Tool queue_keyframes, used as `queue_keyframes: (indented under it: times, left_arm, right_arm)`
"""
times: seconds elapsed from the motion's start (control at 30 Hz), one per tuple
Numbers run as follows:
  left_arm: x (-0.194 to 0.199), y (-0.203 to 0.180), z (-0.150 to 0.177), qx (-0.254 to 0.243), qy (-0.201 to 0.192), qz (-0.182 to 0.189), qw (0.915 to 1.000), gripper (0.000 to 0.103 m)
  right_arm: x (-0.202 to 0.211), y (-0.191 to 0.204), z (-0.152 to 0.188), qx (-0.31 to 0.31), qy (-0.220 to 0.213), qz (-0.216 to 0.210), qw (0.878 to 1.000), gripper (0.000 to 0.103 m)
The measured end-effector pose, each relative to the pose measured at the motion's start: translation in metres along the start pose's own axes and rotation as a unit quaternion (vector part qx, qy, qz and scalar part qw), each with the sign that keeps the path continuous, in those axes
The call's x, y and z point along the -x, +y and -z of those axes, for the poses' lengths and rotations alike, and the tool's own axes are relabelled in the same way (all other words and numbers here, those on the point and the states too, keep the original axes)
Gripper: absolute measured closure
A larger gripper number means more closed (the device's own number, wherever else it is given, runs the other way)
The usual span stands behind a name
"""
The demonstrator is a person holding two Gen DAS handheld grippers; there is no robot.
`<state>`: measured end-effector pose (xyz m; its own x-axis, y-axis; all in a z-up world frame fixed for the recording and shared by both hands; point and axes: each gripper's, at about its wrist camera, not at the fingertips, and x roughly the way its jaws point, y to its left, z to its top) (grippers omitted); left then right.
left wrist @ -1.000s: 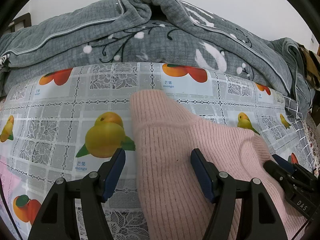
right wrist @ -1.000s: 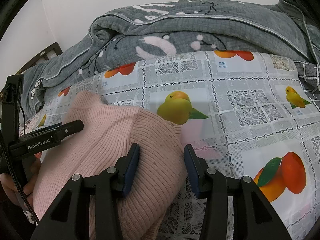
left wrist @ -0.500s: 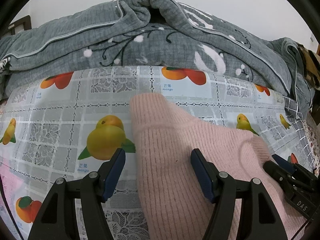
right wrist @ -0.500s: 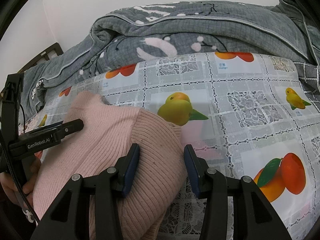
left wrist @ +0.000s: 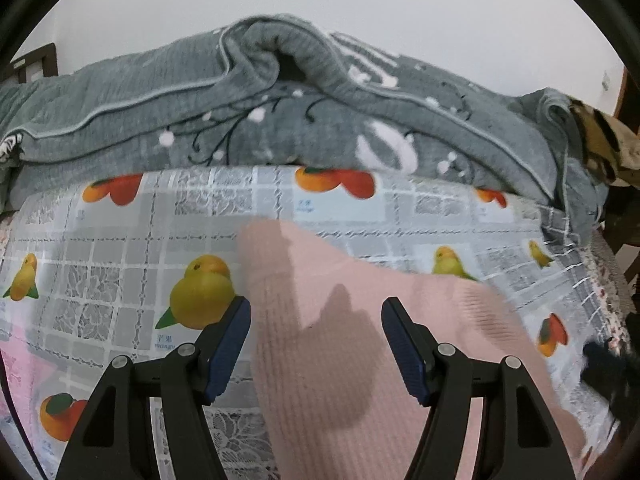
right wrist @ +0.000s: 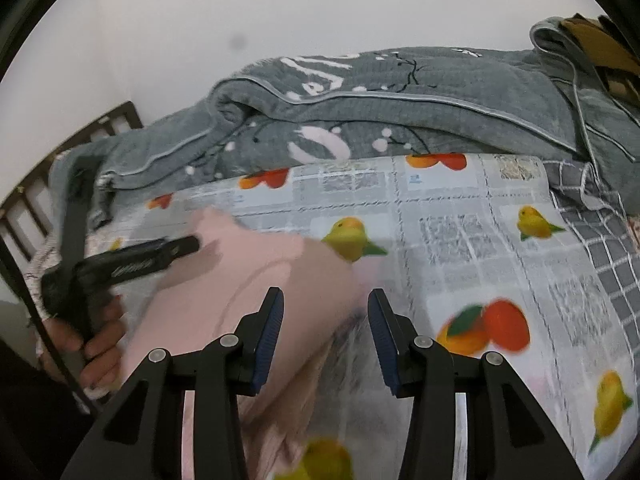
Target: Fold small clothes
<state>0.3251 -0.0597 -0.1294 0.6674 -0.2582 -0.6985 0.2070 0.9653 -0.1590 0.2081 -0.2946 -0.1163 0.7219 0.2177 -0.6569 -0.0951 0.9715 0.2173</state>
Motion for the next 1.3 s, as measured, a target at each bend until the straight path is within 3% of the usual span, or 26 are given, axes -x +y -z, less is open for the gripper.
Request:
queue_keyframes:
  times: [0.23, 0.37, 0.43, 0.53, 0.63, 0.7, 0.83, 1.0, 1.2, 1.3]
  left_arm:
    - [0.039, -0.016, 0.012, -0.014, -0.022, 0.017, 0.9995, 0.037]
    - [0.065, -0.011, 0.057, -0.02, -0.015, 0.032, 0.9992, 0.037]
    - [0.076, 0.0, 0.088, -0.011, 0.002, 0.034, 0.9994, 0.037]
    - [0.089, 0.011, 0.127, -0.014, 0.029, 0.044, 0.9985, 0.037]
    - [0.101, 0.009, 0.157, -0.045, 0.043, 0.044, 0.9971, 0.037]
    - [0.104, 0.004, 0.166, -0.061, 0.05, 0.027, 0.9965, 0.037]
    - [0.099, -0.004, 0.171, -0.082, 0.054, -0.005, 0.9952, 0.037]
    - [0.101, -0.002, 0.167, -0.065, 0.038, 0.007, 0.9971, 0.038]
    - [0.095, -0.006, 0.166, -0.047, 0.031, 0.037, 0.9977, 0.061]
    - [0.093, -0.012, 0.166, -0.051, 0.026, 0.034, 0.9978, 0.061]
  right_arm:
    - [0.01, 0.022, 0.047, -0.006, 0.037, -0.016, 0.999, 0.059]
    - [-0.007, 0.022, 0.058, -0.009, 0.051, -0.009, 0.999, 0.091]
    - [-0.009, 0.019, 0.061, -0.014, 0.033, -0.009, 0.999, 0.098]
    - [0.002, 0.019, 0.063, -0.01, 0.003, -0.018, 1.0, 0.098]
    - [-0.006, 0.012, 0.068, -0.031, 0.023, -0.027, 0.999, 0.097]
    - [-0.009, 0.007, 0.073, -0.047, 0.029, -0.035, 0.998, 0.09]
    - [-0.001, 0.005, 0.076, -0.064, 0.024, -0.044, 0.997, 0.089]
    - [0.011, 0.005, 0.079, -0.055, 0.027, -0.039, 0.997, 0.088]
    - [0.036, 0.007, 0.102, 0.004, 0.027, -0.009, 1.0, 0.081]
    - [0.025, 0.009, 0.111, 0.026, 0.045, -0.004, 0.999, 0.081]
